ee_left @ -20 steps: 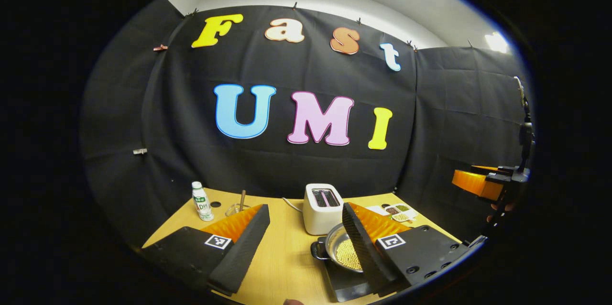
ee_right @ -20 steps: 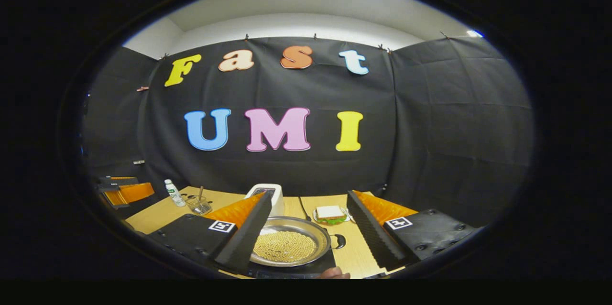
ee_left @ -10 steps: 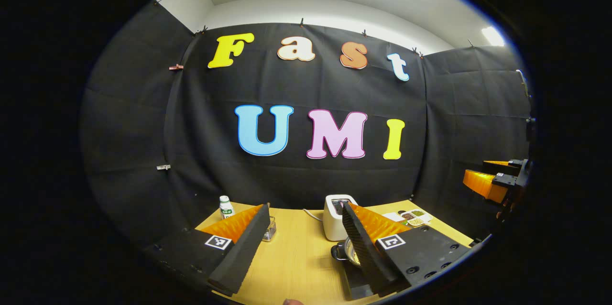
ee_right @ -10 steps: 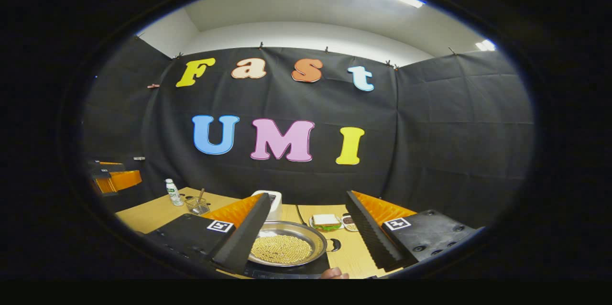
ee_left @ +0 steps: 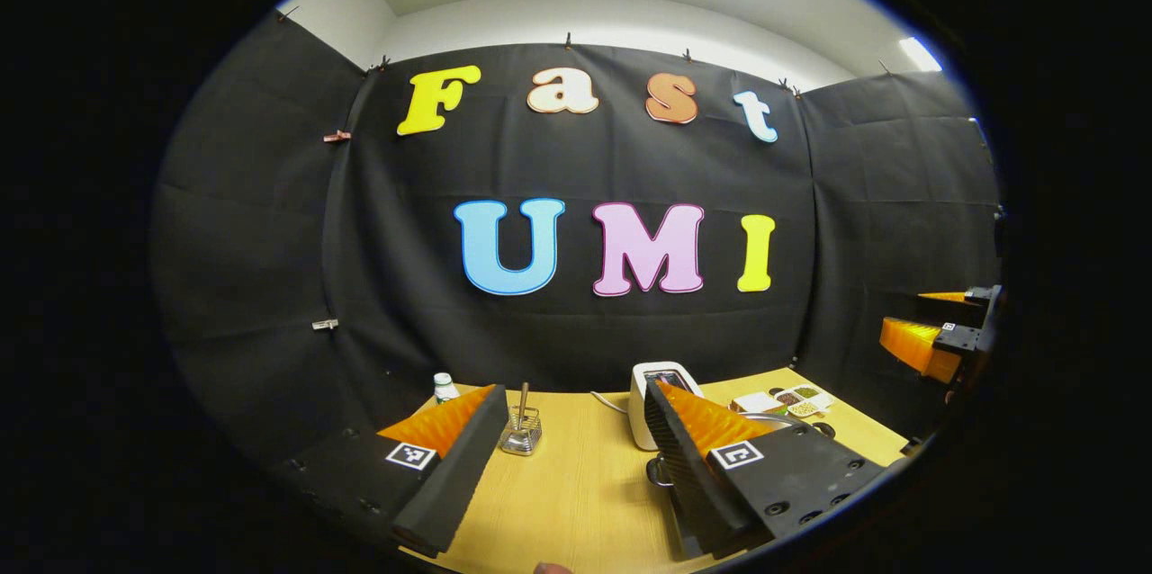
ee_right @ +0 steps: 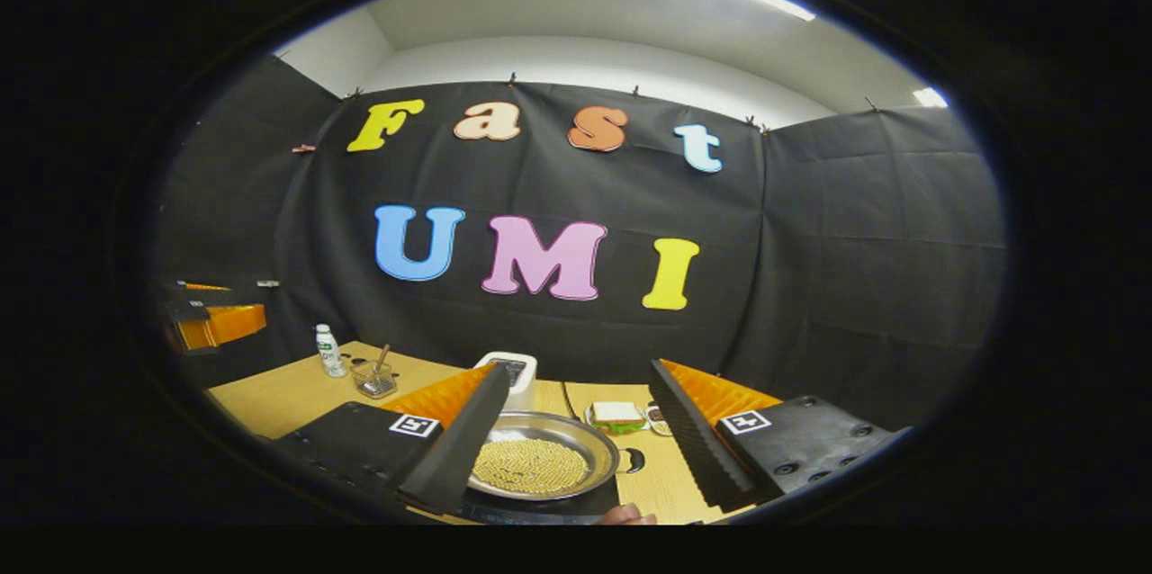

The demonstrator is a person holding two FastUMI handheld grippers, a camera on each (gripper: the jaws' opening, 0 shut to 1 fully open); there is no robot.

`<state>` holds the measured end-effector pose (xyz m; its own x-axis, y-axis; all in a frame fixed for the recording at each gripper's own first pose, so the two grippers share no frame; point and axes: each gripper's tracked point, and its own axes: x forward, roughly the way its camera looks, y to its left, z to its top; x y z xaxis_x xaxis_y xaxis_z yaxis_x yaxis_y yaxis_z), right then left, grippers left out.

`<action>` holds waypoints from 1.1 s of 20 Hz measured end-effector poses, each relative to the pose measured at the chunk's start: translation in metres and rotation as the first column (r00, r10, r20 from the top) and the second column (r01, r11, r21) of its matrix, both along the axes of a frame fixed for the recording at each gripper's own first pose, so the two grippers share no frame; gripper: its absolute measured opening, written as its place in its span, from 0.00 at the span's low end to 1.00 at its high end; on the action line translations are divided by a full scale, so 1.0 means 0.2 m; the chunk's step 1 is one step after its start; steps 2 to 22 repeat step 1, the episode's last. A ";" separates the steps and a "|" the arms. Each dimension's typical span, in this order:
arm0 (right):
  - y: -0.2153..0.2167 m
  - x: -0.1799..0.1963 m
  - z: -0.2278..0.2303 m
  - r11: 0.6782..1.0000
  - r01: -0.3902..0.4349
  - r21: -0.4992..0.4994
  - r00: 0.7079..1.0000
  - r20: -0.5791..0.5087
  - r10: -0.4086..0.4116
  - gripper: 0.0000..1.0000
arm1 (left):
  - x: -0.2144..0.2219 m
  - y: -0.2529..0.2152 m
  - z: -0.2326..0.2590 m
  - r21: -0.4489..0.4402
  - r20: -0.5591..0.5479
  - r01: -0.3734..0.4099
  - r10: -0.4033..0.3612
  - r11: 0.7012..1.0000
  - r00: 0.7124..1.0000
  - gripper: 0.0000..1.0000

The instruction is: First push the handle of the pot to place it horizontally, then grasp the pot with both hands and set it on the induction cooktop.

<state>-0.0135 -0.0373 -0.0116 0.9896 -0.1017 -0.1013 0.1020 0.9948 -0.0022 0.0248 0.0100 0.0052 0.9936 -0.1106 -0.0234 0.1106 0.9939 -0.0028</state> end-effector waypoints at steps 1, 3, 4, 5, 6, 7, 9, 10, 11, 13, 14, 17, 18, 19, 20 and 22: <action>0.00 0.00 0.00 1.000 0.000 0.001 1.000 -0.003 0.000 0.97 | 0.01 0.00 -0.01 -0.004 -0.002 -0.001 0.001 1.000 1.000 0.95; 0.00 0.00 0.00 1.000 0.000 0.001 1.000 -0.003 0.000 0.97 | 0.01 0.00 -0.01 -0.004 -0.002 -0.001 0.001 1.000 1.000 0.95; 0.00 0.00 0.00 1.000 0.000 0.001 1.000 -0.003 0.000 0.97 | 0.01 0.00 -0.01 -0.004 -0.002 -0.001 0.001 1.000 1.000 0.95; 0.00 0.00 0.00 1.000 0.000 0.001 1.000 -0.003 0.000 0.97 | 0.01 0.00 -0.01 -0.004 -0.002 -0.001 0.001 1.000 1.000 0.95; 0.00 0.00 0.00 1.000 0.000 0.001 1.000 -0.003 0.000 0.97 | 0.01 0.00 -0.01 -0.004 -0.002 -0.001 0.001 1.000 1.000 0.95; 0.00 0.00 0.00 1.000 0.000 0.001 1.000 -0.003 0.000 0.97 | 0.01 0.00 -0.01 -0.004 -0.002 -0.001 0.001 1.000 1.000 0.95; 0.00 0.00 0.00 1.000 0.000 0.001 1.000 -0.003 0.000 0.97 | 0.01 0.00 -0.01 -0.004 -0.002 -0.001 0.001 1.000 1.000 0.95; 0.00 0.00 0.00 1.000 0.000 0.001 1.000 -0.003 0.000 0.97 | 0.01 0.00 -0.01 -0.004 -0.002 -0.001 0.001 1.000 1.000 0.95; 0.00 0.00 0.00 1.000 0.000 0.001 1.000 -0.003 0.000 0.97 | 0.01 0.00 -0.01 -0.004 -0.002 -0.001 0.001 1.000 1.000 0.95; 0.00 0.00 0.00 1.000 0.000 0.001 1.000 -0.003 0.000 0.97 | 0.01 0.00 -0.01 -0.004 -0.002 -0.001 0.001 1.000 1.000 0.95; 0.00 0.00 0.00 1.000 0.000 0.001 1.000 -0.003 0.000 0.97 | 0.01 0.00 -0.01 -0.004 -0.002 -0.001 0.001 1.000 1.000 0.95; 0.00 0.00 0.00 1.000 0.000 0.001 1.000 -0.003 0.000 0.97 | 0.01 0.00 -0.01 -0.004 -0.002 -0.001 0.001 1.000 1.000 0.95; 0.00 0.00 0.00 1.000 0.000 0.001 1.000 -0.003 0.000 0.97 | 0.01 0.00 -0.01 -0.004 -0.002 -0.001 0.001 1.000 1.000 0.95; 0.00 0.00 0.00 1.000 0.000 0.001 1.000 -0.003 0.000 0.97 | 0.01 0.00 -0.01 -0.004 -0.002 -0.001 0.001 1.000 1.000 0.95; 0.00 0.00 0.00 1.000 0.000 0.001 1.000 -0.003 0.000 0.97 | 0.01 0.00 -0.01 -0.004 -0.002 -0.001 0.001 1.000 1.000 0.95; 0.00 0.00 0.00 1.000 0.000 0.001 1.000 -0.003 0.000 0.97 | 0.01 0.00 -0.01 -0.004 -0.002 -0.001 0.001 1.000 1.000 0.95</action>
